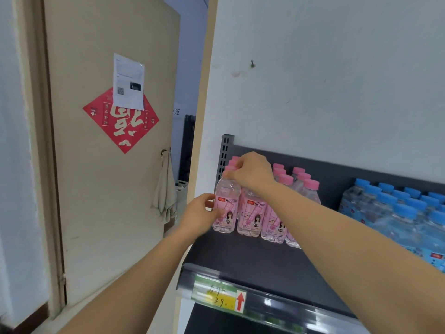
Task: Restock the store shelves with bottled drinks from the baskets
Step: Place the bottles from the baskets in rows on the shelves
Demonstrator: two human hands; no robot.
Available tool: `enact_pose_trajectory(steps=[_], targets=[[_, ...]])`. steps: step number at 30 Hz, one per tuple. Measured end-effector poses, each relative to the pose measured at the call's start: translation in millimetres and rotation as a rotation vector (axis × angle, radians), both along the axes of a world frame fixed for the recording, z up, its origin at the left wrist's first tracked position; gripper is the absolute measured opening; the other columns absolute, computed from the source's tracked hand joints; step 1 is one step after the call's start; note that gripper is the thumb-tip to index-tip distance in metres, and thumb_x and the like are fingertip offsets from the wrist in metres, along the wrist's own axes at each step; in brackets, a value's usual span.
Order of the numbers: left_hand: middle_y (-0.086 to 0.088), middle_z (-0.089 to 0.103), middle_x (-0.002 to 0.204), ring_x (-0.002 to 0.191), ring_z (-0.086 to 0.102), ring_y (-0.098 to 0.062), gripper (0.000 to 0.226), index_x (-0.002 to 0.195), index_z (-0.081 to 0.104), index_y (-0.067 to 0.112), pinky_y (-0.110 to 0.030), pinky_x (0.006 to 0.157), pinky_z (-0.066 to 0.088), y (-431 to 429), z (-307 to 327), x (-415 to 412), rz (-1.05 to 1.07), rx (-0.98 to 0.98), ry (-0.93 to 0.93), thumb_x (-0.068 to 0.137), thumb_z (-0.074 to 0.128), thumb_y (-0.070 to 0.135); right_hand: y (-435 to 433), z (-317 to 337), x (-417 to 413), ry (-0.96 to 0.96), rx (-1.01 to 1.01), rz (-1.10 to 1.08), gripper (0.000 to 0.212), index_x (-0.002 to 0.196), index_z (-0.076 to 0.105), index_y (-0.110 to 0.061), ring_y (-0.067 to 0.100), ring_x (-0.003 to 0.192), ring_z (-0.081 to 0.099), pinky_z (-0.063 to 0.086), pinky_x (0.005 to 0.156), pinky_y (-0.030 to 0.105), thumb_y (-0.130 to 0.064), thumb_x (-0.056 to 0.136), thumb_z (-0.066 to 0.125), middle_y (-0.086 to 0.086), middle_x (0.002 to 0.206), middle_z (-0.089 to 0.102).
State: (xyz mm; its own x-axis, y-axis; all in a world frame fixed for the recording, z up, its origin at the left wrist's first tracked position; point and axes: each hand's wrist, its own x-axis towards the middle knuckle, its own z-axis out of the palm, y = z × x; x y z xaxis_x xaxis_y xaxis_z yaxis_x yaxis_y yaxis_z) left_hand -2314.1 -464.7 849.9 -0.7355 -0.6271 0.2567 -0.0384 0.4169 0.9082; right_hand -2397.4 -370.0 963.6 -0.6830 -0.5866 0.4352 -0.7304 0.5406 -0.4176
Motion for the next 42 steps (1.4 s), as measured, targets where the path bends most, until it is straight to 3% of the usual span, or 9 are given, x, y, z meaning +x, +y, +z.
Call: enact_pose_trajectory(steps=[3,9,16,19,22,26,32,37,42], targets=[[0.006,0.064,0.108,0.093,0.061,-0.012,0.037,0.125,0.055,0.019,-0.020,0.069,0.046,1.6,0.0,-6.3,0.023,-0.052,-0.011,0.090,0.065,0.026,-2.2,0.9,-7.0,0.059,0.053,-0.032,0.034,0.088,0.066,-0.009,0.019,0.077,0.061,0.044,0.065,0.027,-0.041,0.080,0.073,0.001,0.079,0.063],[0.000,0.065,0.117,0.101,0.062,-0.019,0.037,0.125,0.056,0.017,-0.035,0.087,0.052,4.0,3.4,-16.4,0.057,-0.112,-0.044,0.090,0.065,0.026,-5.0,1.8,-14.8,0.162,0.131,-0.084,0.042,0.059,0.046,-0.016,0.022,0.066,0.054,0.040,0.056,0.027,-0.041,0.079,0.074,-0.003,0.059,0.048],[-0.002,0.063,0.122,0.105,0.062,-0.020,0.038,0.127,0.053,0.017,-0.035,0.086,0.050,6.9,6.8,-20.3,0.081,-0.151,-0.078,0.091,0.063,0.027,-1.8,-5.9,-15.4,0.261,0.134,-0.038,0.006,0.085,0.057,-0.012,0.027,0.084,0.063,0.047,0.065,0.031,-0.017,0.086,0.061,0.004,0.085,0.063],[-0.003,0.062,0.125,0.107,0.061,-0.022,0.042,0.130,0.050,0.016,-0.034,0.086,0.049,8.5,9.0,-17.9,0.078,-0.197,-0.090,0.092,0.062,0.029,15.8,-11.3,-11.9,0.280,0.042,0.015,0.021,0.108,0.065,-0.014,0.024,0.093,0.063,0.054,0.077,0.037,-0.018,0.088,0.058,0.003,0.100,0.069],[-0.008,0.058,0.127,0.113,0.056,-0.025,0.047,0.133,0.047,0.013,-0.032,0.085,0.043,12.9,9.4,-12.7,0.096,-0.263,-0.103,0.092,0.063,0.028,41.6,-18.9,-3.3,0.308,0.035,0.025,0.025,0.115,0.065,-0.018,0.020,0.092,0.065,0.052,0.074,0.031,-0.026,0.094,0.053,-0.001,0.102,0.070],[-0.014,0.049,0.130,0.119,0.046,-0.030,0.053,0.134,0.040,0.012,-0.040,0.094,0.041,28.0,9.5,-3.4,0.176,-0.399,-0.170,0.089,0.064,0.025,86.0,-36.3,1.8,0.363,0.149,-0.041,0.024,0.110,0.066,-0.020,0.021,0.088,0.065,0.051,0.067,0.030,-0.027,0.095,0.049,-0.001,0.098,0.070],[-0.015,0.048,0.124,0.118,0.042,-0.033,0.063,0.136,0.037,0.011,-0.046,0.094,0.044,86.1,17.0,17.9,0.288,-0.642,-0.132,0.083,0.069,0.022,174.6,-60.5,14.3,0.378,0.287,-0.114,0.021,0.105,0.065,-0.017,0.026,0.093,0.062,0.046,0.065,0.032,-0.030,0.093,0.053,0.003,0.101,0.066],[-0.017,0.050,0.129,0.123,0.041,-0.035,0.052,0.134,0.044,0.006,-0.048,0.100,0.037,166.0,11.6,33.4,0.178,-0.757,-0.131,0.088,0.062,0.022,267.1,-82.2,39.9,0.365,0.396,-0.174,0.035,0.122,0.059,-0.016,0.027,0.111,0.054,0.048,0.081,0.038,-0.038,0.095,0.054,0.006,0.115,0.060],[-0.010,0.050,0.130,0.122,0.041,-0.030,0.052,0.137,0.045,0.011,-0.043,0.099,0.035,264.3,-13.9,53.6,-0.006,-0.778,-0.110,0.090,0.060,0.027,368.3,-113.9,68.3,0.267,0.429,-0.271,0.035,0.122,0.058,-0.017,0.028,0.112,0.054,0.050,0.085,0.038,-0.037,0.094,0.055,0.006,0.116,0.059]])
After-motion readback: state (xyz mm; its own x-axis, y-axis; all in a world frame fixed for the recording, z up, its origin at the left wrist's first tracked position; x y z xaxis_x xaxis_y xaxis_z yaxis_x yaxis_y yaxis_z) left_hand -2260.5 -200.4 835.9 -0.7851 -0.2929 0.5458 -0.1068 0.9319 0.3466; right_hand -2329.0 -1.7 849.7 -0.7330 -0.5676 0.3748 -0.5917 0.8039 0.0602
